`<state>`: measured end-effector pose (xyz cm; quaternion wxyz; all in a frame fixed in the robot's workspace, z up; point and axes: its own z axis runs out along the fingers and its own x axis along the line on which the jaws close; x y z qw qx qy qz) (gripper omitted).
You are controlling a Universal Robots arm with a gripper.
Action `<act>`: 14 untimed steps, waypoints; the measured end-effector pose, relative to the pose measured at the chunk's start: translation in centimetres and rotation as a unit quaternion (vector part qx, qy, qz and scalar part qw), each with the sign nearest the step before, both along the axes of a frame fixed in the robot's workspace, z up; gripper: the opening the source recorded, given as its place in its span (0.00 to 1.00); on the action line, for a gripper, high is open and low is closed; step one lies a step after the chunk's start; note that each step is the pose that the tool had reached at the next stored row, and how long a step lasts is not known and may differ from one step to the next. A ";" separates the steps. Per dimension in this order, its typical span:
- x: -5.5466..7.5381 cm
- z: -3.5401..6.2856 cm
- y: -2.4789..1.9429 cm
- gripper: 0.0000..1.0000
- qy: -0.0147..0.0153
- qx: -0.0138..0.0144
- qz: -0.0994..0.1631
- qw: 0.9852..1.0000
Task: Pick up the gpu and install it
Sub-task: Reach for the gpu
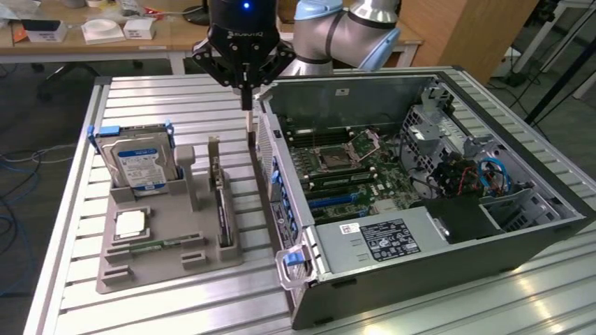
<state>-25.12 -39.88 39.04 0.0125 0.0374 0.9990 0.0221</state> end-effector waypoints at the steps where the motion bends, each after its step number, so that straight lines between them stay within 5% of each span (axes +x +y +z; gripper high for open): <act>1: -0.2 0.00 0.00 0.11 0.000 0.000 0.000 1.000; 14: -2.2 -0.03 0.00 0.11 0.000 0.000 0.000 1.000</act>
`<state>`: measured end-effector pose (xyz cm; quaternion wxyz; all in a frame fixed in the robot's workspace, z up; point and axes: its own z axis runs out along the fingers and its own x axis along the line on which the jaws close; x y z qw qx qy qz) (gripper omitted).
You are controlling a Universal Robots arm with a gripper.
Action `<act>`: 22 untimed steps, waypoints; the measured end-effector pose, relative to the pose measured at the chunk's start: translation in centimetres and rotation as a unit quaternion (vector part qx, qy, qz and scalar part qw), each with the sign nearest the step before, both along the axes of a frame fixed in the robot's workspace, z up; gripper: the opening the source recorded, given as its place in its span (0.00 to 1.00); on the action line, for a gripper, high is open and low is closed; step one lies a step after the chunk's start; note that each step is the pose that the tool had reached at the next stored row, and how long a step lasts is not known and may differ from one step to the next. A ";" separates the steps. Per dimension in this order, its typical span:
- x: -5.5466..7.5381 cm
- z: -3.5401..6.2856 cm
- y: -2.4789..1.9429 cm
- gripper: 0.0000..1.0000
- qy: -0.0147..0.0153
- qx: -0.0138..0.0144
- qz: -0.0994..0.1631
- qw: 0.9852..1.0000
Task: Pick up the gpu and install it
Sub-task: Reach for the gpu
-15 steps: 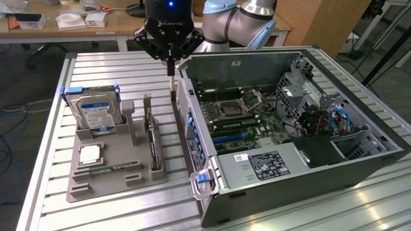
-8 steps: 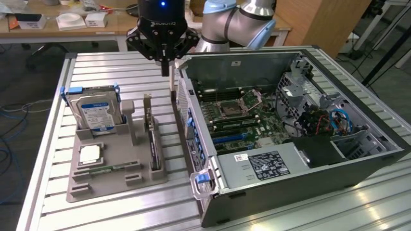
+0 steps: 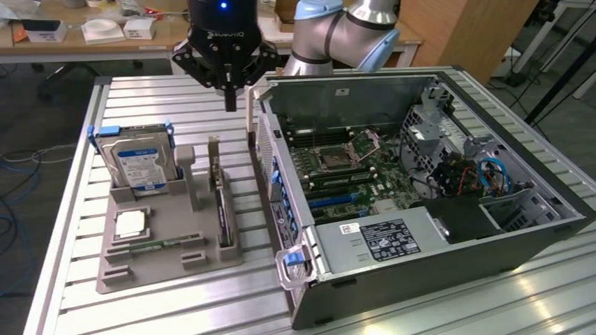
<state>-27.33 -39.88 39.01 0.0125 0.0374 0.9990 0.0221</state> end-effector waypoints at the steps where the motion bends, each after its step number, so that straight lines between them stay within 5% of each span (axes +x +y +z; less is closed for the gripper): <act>1: -0.1 0.00 0.00 0.11 0.000 0.000 0.000 1.000; 22: -3.2 -0.04 0.00 0.11 0.000 0.000 0.000 1.000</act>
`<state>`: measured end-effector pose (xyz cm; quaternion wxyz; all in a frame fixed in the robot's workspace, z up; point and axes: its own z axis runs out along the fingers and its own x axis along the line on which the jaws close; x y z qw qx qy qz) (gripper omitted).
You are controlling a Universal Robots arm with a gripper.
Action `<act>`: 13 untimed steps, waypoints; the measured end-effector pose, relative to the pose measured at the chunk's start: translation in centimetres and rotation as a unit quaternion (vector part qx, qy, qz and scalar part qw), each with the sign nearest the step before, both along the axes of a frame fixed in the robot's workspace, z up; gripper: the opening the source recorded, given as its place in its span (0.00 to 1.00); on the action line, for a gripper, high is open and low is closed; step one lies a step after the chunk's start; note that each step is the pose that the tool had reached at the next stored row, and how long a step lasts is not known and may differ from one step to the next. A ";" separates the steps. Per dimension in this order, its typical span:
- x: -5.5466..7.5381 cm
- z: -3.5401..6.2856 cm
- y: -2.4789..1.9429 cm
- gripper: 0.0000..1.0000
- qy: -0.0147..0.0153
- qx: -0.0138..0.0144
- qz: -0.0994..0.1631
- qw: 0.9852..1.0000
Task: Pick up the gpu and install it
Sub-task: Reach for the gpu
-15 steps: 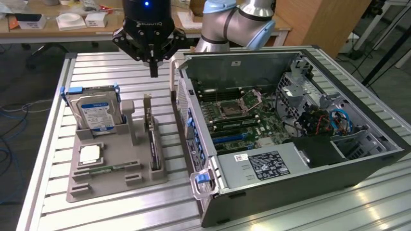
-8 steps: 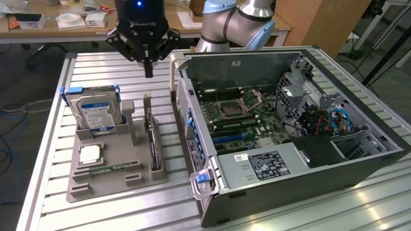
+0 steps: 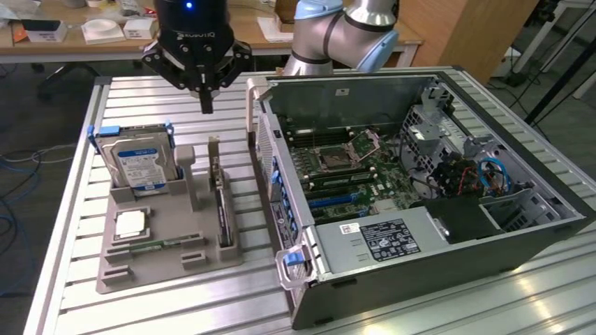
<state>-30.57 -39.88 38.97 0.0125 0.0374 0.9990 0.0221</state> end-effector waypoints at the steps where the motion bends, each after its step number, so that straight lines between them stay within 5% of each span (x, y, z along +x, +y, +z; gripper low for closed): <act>1: -0.1 0.00 0.00 0.11 0.000 0.000 0.000 1.000; 13: -2.1 -0.02 0.00 0.11 0.000 0.000 0.000 1.000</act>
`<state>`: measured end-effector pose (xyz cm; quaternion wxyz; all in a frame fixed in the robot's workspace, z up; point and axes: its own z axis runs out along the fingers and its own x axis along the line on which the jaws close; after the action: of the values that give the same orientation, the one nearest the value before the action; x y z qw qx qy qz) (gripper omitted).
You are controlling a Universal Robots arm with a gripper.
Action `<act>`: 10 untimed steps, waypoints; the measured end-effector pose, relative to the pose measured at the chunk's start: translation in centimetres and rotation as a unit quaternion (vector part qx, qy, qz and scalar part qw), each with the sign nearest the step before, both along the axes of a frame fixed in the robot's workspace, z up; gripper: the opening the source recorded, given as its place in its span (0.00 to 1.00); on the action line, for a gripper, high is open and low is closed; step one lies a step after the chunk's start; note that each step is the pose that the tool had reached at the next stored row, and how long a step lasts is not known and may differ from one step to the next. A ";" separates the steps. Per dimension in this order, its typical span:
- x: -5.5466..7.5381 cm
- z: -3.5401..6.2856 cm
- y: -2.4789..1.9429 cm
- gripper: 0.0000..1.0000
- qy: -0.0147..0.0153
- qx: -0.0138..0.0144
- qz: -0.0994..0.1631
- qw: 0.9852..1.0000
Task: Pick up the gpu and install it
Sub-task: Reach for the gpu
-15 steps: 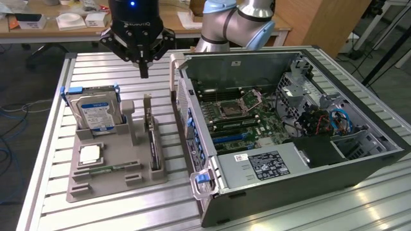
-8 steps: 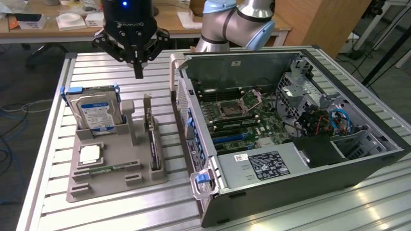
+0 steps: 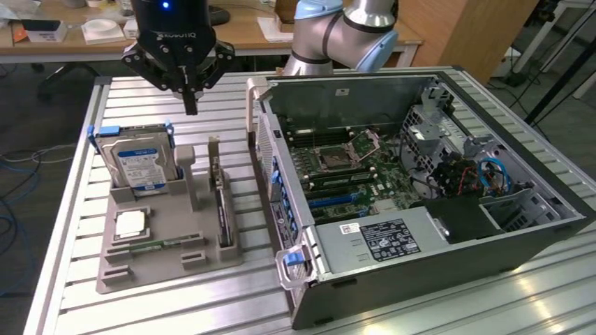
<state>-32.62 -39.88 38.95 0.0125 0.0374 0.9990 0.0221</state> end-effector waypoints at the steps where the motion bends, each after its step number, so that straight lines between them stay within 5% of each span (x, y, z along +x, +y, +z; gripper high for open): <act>1: -0.1 0.00 0.00 0.11 0.000 0.000 0.000 1.000; 10: -1.3 -0.02 0.00 0.11 0.000 0.000 0.000 1.000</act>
<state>-33.96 -39.89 38.93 0.0125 0.0374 0.9990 0.0221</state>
